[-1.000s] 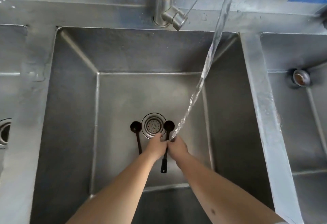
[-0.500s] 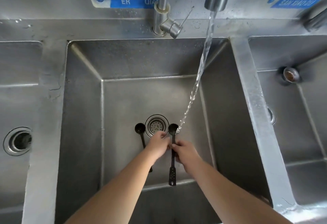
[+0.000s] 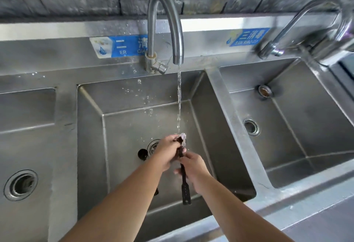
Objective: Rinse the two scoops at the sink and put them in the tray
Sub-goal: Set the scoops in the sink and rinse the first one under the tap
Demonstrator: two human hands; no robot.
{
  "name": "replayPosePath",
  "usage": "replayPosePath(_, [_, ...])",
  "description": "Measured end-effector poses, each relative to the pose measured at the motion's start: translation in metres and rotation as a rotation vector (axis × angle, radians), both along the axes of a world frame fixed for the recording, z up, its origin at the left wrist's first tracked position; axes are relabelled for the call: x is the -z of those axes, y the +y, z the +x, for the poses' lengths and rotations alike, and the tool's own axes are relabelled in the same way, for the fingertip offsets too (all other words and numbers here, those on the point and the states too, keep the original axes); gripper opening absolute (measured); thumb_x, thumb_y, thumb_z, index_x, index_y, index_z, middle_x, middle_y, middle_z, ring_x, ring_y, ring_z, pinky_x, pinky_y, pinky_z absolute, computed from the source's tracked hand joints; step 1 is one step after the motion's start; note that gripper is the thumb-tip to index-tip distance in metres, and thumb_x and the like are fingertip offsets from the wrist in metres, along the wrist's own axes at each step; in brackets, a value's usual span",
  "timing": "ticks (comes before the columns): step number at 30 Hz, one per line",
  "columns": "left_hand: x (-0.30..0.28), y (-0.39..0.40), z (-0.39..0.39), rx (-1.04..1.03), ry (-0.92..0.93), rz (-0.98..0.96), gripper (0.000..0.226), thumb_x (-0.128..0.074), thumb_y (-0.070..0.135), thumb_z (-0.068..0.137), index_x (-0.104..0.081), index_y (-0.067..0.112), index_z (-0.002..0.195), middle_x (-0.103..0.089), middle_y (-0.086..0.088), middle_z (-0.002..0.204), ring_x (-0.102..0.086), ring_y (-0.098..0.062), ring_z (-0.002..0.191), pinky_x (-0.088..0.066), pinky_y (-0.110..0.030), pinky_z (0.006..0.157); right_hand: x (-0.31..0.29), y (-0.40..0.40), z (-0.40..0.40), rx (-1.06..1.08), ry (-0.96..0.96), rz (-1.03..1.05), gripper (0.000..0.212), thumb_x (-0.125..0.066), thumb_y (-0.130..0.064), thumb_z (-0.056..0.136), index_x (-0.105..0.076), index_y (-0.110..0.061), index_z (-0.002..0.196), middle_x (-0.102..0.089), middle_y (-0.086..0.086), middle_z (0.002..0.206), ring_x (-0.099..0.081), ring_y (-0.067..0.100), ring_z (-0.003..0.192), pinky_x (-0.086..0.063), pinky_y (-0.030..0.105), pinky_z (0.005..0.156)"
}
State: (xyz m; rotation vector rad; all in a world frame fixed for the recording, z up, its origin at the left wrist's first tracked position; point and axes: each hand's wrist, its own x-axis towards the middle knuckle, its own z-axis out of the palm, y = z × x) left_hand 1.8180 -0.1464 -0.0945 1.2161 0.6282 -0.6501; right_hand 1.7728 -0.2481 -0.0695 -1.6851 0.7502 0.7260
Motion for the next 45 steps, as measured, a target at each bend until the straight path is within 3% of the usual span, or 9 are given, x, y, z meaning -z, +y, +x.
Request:
replayPosePath(6, [-0.013, -0.012, 0.015, -0.121, -0.046, 0.218, 0.024, -0.053, -0.007, 0.086, -0.059, 0.012, 0.073, -0.063, -0.011, 0.07, -0.067, -0.021, 0.051, -0.054, -0.025, 0.05, -0.019, -0.013, -0.008, 0.044, -0.056, 0.117, 0.013, -0.052, -0.011, 0.096, -0.06, -0.007, 0.086, -0.054, 0.005, 0.058, -0.057, 0.022, 0.048, -0.039, 0.027, 0.041])
replayPosePath(11, [-0.023, -0.018, 0.01, -0.151, -0.013, 0.126, 0.011, -0.049, 0.008, 0.095, -0.058, 0.012, 0.089, -0.062, -0.012, 0.068, -0.062, -0.026, 0.054, -0.054, -0.033, 0.052, -0.03, -0.027, -0.005, -0.076, -0.129, 0.093, 0.026, -0.047, -0.006, 0.094, -0.058, -0.009, 0.07, -0.051, 0.002, 0.054, -0.042, 0.013, 0.037, -0.032, 0.028, 0.039])
replayPosePath(16, [-0.04, -0.019, -0.003, -0.21, -0.061, -0.041, 0.022, -0.046, 0.022, 0.097, -0.06, 0.005, 0.098, -0.067, -0.011, 0.083, -0.066, -0.023, 0.075, -0.048, -0.035, 0.069, -0.036, -0.025, 0.006, -0.116, -0.153, 0.147, 0.025, -0.049, -0.012, 0.095, -0.063, -0.008, 0.074, -0.053, 0.005, 0.055, -0.042, 0.016, 0.041, -0.035, 0.03, 0.042])
replayPosePath(18, [-0.047, -0.014, -0.005, -0.174, -0.1, -0.045, 0.029, -0.049, 0.025, 0.092, -0.062, 0.0, 0.098, -0.064, -0.015, 0.089, -0.063, -0.028, 0.071, -0.05, -0.037, 0.062, -0.039, -0.022, 0.012, -0.105, -0.162, 0.18, 0.025, -0.051, -0.014, 0.095, -0.066, -0.008, 0.077, -0.053, 0.008, 0.054, -0.041, 0.018, 0.041, -0.036, 0.03, 0.043])
replayPosePath(22, [-0.061, -0.005, 0.003, -0.163, -0.159, -0.04, 0.024, -0.046, 0.013, 0.098, -0.059, -0.007, 0.101, -0.059, -0.019, 0.084, -0.051, -0.029, 0.044, -0.045, -0.032, 0.037, -0.047, -0.014, 0.031, -0.099, -0.185, 0.244, 0.023, -0.049, -0.01, 0.098, -0.066, -0.002, 0.086, -0.053, 0.008, 0.056, -0.043, 0.016, 0.041, -0.037, 0.027, 0.042])
replayPosePath(26, [-0.07, -0.005, 0.011, -0.165, -0.197, 0.042, 0.014, -0.05, 0.004, 0.095, -0.063, 0.006, 0.101, -0.068, -0.016, 0.098, -0.05, -0.024, 0.048, -0.043, -0.031, 0.042, -0.052, -0.011, 0.05, -0.083, -0.234, 0.296, 0.02, -0.05, -0.009, 0.099, -0.066, -0.002, 0.088, -0.055, 0.009, 0.064, -0.049, 0.015, 0.048, -0.039, 0.025, 0.046])
replayPosePath(36, [-0.098, 0.014, 0.047, -0.221, -0.313, 0.136, 0.022, -0.053, 0.003, 0.095, -0.068, 0.017, 0.102, -0.074, 0.001, 0.094, -0.063, -0.016, 0.064, -0.048, -0.03, 0.057, -0.074, 0.004, 0.095, -0.119, -0.309, 0.429, 0.02, -0.05, -0.003, 0.099, -0.066, -0.005, 0.087, -0.066, 0.009, 0.074, -0.063, 0.009, 0.054, -0.048, 0.015, 0.048])
replayPosePath(39, [-0.104, 0.02, 0.057, -0.259, -0.346, 0.126, 0.022, -0.052, 0.002, 0.095, -0.069, 0.017, 0.096, -0.074, -0.002, 0.093, -0.065, -0.011, 0.056, -0.048, -0.025, 0.049, -0.079, 0.01, 0.107, -0.093, -0.296, 0.6, 0.022, -0.043, 0.006, 0.098, -0.064, 0.002, 0.094, -0.067, 0.016, 0.078, -0.066, 0.017, 0.062, -0.053, 0.024, 0.058])
replayPosePath(45, [-0.112, 0.034, 0.077, -0.31, -0.367, 0.101, 0.028, -0.052, 0.001, 0.094, -0.064, 0.002, 0.119, -0.072, -0.013, 0.097, -0.064, -0.012, 0.049, -0.043, -0.022, 0.04, -0.091, 0.02, 0.125, -0.071, -0.233, 0.719, 0.027, -0.039, 0.008, 0.097, -0.064, 0.0, 0.091, -0.071, 0.009, 0.068, -0.065, 0.018, 0.058, -0.044, 0.025, 0.053])
